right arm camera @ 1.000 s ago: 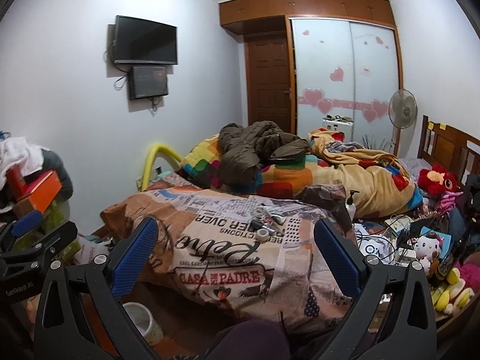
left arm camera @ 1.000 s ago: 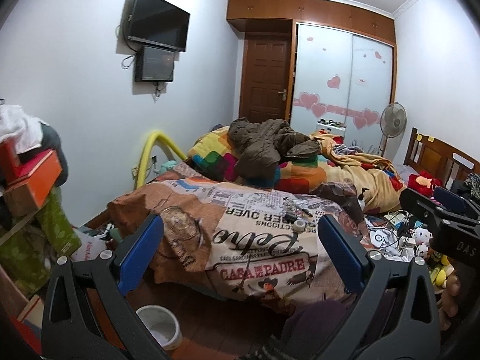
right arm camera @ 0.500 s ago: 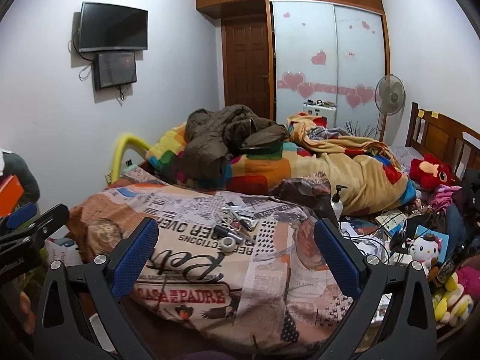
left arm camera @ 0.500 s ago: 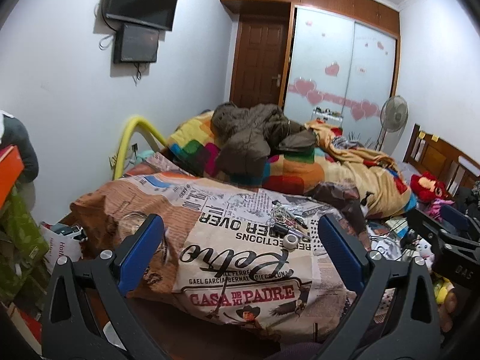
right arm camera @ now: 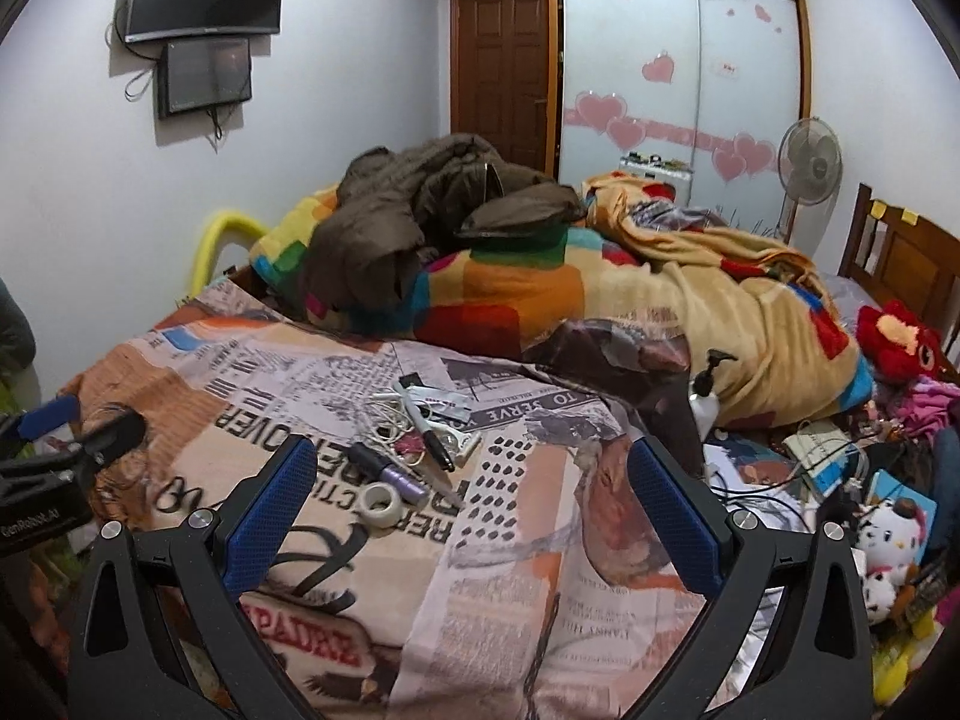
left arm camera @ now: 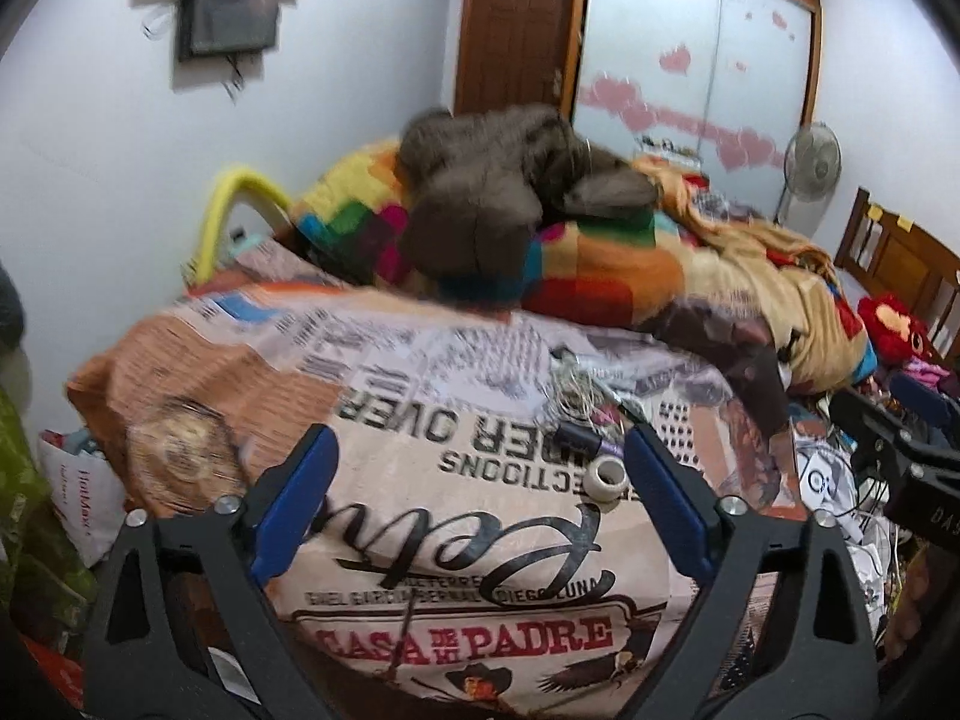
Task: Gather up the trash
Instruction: 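Move both tools toward the small items on the duvet, then grasp the white earphone cable with the left tool while the right tool grasps the black marker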
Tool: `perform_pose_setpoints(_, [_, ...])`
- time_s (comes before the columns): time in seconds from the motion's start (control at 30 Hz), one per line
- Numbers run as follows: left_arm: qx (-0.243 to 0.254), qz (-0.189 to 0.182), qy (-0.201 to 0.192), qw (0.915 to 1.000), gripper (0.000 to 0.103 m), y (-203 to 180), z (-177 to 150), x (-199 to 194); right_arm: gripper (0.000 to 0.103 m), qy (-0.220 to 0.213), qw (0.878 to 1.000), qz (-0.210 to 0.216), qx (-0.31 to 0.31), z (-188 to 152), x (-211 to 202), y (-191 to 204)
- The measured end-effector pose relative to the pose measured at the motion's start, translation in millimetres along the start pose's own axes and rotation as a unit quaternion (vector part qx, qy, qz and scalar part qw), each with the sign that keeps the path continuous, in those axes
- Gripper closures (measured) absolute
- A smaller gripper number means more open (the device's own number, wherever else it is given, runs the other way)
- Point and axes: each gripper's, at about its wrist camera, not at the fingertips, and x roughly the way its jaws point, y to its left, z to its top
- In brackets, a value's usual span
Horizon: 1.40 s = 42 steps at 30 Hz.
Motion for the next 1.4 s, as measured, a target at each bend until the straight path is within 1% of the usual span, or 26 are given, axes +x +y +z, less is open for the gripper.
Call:
perform_pose_setpoints(0.07, [0.003, -0.005, 0.022, 0.9997, 0.013, -4.4, -2.0, 27.2, 0.000, 0.004, 1.000, 0.014, 0.006, 3.5, 16.3, -3.6])
perform_pose_setpoints(0.13, [0.007, -0.006, 0.034, 0.9994, 0.013, -7.9, -3.1, 46.5, 0.000, 0.004, 1.000, 0.020, 0.015, 8.6, 32.6, -8.3])
perform_pose_setpoints(0.2, [0.004, -0.016, 0.053, 0.9984, 0.013, -10.4, -4.1, 66.5, 0.000, 0.004, 0.999, 0.027, 0.021, 14.4, 50.5, -12.0])
perform_pose_setpoints(0.27, [-0.008, -0.033, 0.073, 0.9967, 0.013, -12.5, -2.2, 89.2, 0.004, 0.011, 0.999, 0.034, 0.025, 19.4, 70.6, -15.2])
perform_pose_setpoints(0.37, [-0.021, -0.042, 0.081, 0.9956, 0.013, -14.0, 3.0, 114.9, 0.013, 0.032, 0.997, 0.059, 0.031, 21.6, 99.2, -19.6])
perform_pose_setpoints(0.43, [-0.026, -0.042, 0.082, 0.9954, 0.013, -13.8, 7.7, 132.2, 0.021, 0.047, 0.996, 0.070, 0.030, 18.2, 117.3, -20.0])
perform_pose_setpoints(0.5, [-0.032, -0.044, 0.085, 0.9949, 0.014, -12.5, 10.9, 145.2, 0.026, 0.065, 0.995, 0.070, 0.031, 11.8, 131.9, -20.0])
perform_pose_setpoints(0.57, [-0.036, -0.053, 0.092, 0.9937, 0.014, -13.1, 15.2, 161.2, 0.030, 0.090, 0.991, 0.087, 0.039, 4.2, 147.9, -22.1])
perform_pose_setpoints(0.6, [-0.037, -0.058, 0.095, 0.9931, 0.015, -14.1, 17.0, 168.3, 0.037, 0.102, 0.989, 0.094, 0.042, 1.2, 155.0, -22.3])
perform_pose_setpoints(0.63, [-0.036, -0.062, 0.098, 0.9927, 0.016, -15.2, 18.2, 173.0, 0.047, 0.116, 0.987, 0.099, 0.041, -1.3, 162.9, -21.7])
perform_pose_setpoints(0.67, [-0.036, -0.064, 0.100, 0.9923, 0.018, -16.4, 19.1, 177.6, 0.052, 0.128, 0.985, 0.105, 0.040, -3.1, 169.6, -21.7])
perform_pose_setpoints(0.7, [-0.035, -0.066, 0.103, 0.9919, 0.019, -18.3, 20.0, 182.7, 0.059, 0.136, 0.984, 0.109, 0.039, -5.0, 174.4, -21.0])
perform_pose_setpoints(0.73, [-0.036, -0.070, 0.107, 0.9911, 0.020, -19.6, 20.4, 188.1, 0.062, 0.141, 0.983, 0.113, 0.040, -6.4, 178.7, -20.4])
perform_pose_setpoints(0.83, [-0.040, -0.084, 0.119, 0.9885, 0.028, -20.1, 20.5, 203.2, 0.064, 0.151, 0.978, 0.134, 0.046, -8.7, 187.6, -19.1])
perform_pose_setpoints(0.9, [-0.042, -0.096, 0.131, 0.9858, 0.038, -20.6, 19.8, 211.7, 0.065, 0.156, 0.976, 0.143, 0.041, -9.2, 192.4, -16.1])
perform_pose_setpoints(0.97, [-0.046, -0.106, 0.144, 0.9827, 0.045, -20.8, 18.3, 220.5, 0.067, 0.159, 0.975, 0.148, 0.036, -10.2, 195.9, -11.5])
perform_pose_setpoints(1.0, [-0.050, -0.112, 0.151, 0.9809, 0.048, -20.7, 17.3, 224.5, 0.070, 0.162, 0.974, 0.151, 0.037, -10.5, 198.0, -10.7])
perform_pose_setpoints(1.03, [-0.055, -0.118, 0.158, 0.9788, 0.049, -20.8, 15.8, 229.3, 0.077, 0.166, 0.973, 0.156, 0.042, -11.0, 200.8, -10.2])
perform_pose_setpoints(1.1, [-0.063, -0.126, 0.167, 0.9759, 0.054, -19.9, 13.5, 236.0, 0.081, 0.171, 0.971, 0.158, 0.050, -12.0, 205.1, -9.5])
perform_pose_setpoints(1.23, [-0.079, -0.139, 0.174, 0.9717, 0.059, -19.0, 10.3, 243.3, 0.081, 0.174, 0.970, 0.160, 0.061, -12.7, 210.1, -7.8])
perform_pose_setpoints(1.33, [-0.087, -0.155, 0.179, 0.9678, 0.068, -18.9, 10.0, 246.4, 0.081, 0.174, 0.971, 0.156, 0.054, -14.5, 211.9, -3.5])
perform_pose_setpoints(1.4, [-0.086, -0.158, 0.183, 0.9665, 0.076, -19.7, 9.7, 248.4, 0.082, 0.171, 0.972, 0.155, 0.051, -14.9, 212.1, -2.9])
